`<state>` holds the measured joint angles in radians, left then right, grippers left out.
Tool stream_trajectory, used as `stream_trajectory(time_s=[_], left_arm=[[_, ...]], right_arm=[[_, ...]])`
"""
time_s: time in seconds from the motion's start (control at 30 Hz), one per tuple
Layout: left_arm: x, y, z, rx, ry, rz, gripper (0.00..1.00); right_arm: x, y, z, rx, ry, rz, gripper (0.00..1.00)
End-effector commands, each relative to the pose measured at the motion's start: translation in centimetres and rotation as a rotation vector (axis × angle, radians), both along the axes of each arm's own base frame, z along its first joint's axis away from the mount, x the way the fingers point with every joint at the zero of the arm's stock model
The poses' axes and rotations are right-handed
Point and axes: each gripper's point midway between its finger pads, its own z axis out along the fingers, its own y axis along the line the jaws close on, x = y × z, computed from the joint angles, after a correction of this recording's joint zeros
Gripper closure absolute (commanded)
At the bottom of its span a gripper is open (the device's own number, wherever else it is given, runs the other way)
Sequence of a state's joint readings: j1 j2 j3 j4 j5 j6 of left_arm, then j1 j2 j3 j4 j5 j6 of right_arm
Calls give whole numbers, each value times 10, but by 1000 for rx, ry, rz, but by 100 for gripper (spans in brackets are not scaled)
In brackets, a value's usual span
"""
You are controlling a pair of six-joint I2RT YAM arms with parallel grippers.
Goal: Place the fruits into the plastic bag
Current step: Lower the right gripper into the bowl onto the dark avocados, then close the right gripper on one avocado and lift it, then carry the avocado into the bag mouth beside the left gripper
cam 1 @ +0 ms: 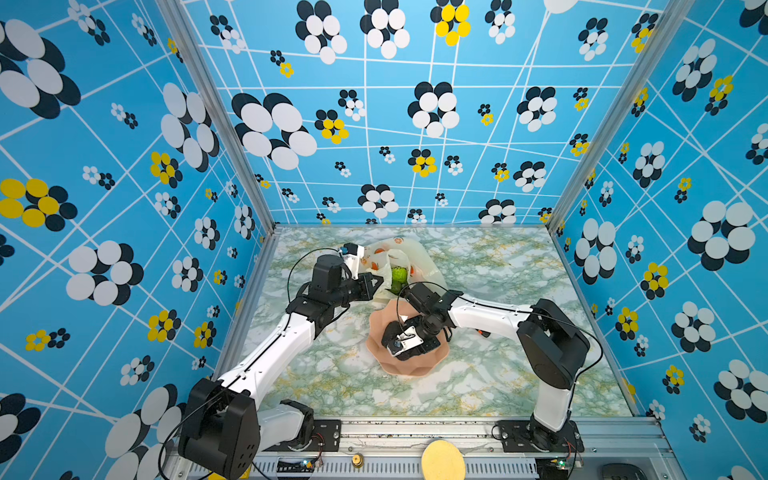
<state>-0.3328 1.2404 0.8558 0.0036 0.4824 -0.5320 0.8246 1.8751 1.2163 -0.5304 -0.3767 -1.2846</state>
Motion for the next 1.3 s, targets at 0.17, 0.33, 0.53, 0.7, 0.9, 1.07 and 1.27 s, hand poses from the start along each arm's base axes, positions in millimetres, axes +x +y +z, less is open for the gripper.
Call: stream_trajectory(time_s=[0.17, 0.33, 0.53, 0.7, 0.9, 1.07, 1.27], left_arm=[[9, -3, 10, -29, -5, -3, 100], [11, -4, 11, -38, 4, 3, 100], [13, -4, 13, -46, 7, 8, 100], [16, -7, 14, -48, 4, 2, 100], [18, -10, 17, -59, 1, -8, 100], [17, -9, 20, -61, -16, -10, 100], [12, -14, 21, -70, -24, -33, 100]], right_arm=[[8, 11, 41, 215, 87, -172, 79], [14, 6, 62, 305, 121, -254, 80], [26, -3, 100, 472, 142, -377, 79], [36, -8, 133, 589, 163, -488, 79], [65, -11, 166, 662, 191, -722, 80], [97, -19, 179, 640, 234, -982, 80], [124, -24, 169, 488, 250, -1140, 80]])
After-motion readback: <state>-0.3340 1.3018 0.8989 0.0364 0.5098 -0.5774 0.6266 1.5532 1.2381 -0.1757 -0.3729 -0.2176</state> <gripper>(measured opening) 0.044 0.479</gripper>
